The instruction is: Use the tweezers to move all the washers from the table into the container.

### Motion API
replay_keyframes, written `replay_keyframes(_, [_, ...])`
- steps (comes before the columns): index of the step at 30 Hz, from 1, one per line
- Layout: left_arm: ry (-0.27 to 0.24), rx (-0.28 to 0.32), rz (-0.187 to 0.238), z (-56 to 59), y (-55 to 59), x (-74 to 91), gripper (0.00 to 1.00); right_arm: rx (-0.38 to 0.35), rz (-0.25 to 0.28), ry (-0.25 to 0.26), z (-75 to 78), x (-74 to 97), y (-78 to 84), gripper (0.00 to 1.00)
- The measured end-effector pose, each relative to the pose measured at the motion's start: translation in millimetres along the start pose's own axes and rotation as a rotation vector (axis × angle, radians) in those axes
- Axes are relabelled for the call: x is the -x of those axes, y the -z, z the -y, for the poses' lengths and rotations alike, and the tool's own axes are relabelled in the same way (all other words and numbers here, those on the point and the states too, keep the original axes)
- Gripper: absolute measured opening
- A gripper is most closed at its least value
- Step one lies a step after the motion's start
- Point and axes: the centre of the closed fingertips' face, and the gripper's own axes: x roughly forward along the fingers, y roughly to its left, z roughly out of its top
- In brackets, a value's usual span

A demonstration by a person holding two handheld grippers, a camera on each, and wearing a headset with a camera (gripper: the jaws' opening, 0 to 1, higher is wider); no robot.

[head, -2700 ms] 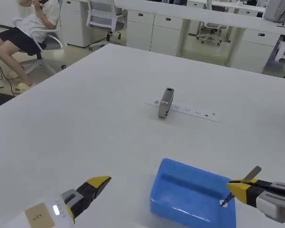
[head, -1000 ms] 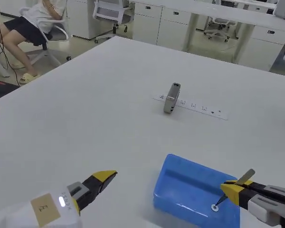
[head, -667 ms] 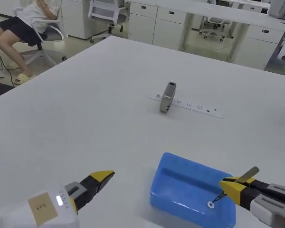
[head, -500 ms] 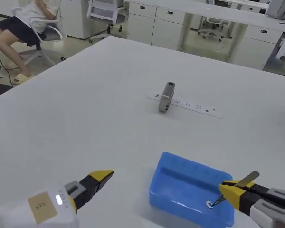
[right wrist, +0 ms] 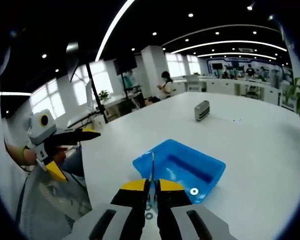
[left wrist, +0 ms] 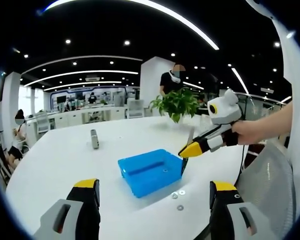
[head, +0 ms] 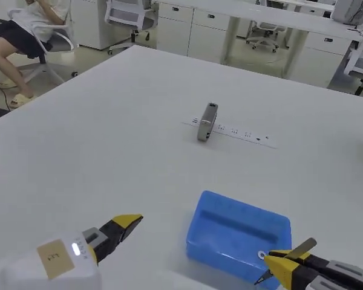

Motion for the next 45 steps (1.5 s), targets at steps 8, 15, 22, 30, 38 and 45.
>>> replay_keyframes(8, [0.01,-0.004,-0.013,2.0,2.2,-0.7,0.92,-0.029,-0.043,-0.017,-4.3,-7.5,22.3,0.03])
replay_keyframes(15, [0.011,-0.005,-0.019,1.9,3.5,-0.7,0.92,-0.041,-0.066,-0.022,-4.6,-13.0,34.0,0.03])
replay_keyframes(22, [0.013,0.0,-0.028,1.8,5.0,-1.0,0.92,-0.054,-0.073,-0.038,-6.6,-18.0,42.7,0.03])
replay_keyframes(30, [0.017,-0.001,-0.036,2.3,6.5,-1.3,0.91,-0.022,-0.083,-0.033,-7.1,-17.1,46.7,0.03])
replay_keyframes(38, [0.027,-0.007,-0.04,4.7,7.2,-2.3,0.91,0.046,-0.073,-0.036,-12.0,-17.4,47.0,0.03])
replay_keyframes(45, [0.025,-0.011,-0.072,4.9,13.7,-2.9,0.91,0.143,-0.08,-0.014,-24.2,-15.5,51.2,0.04])
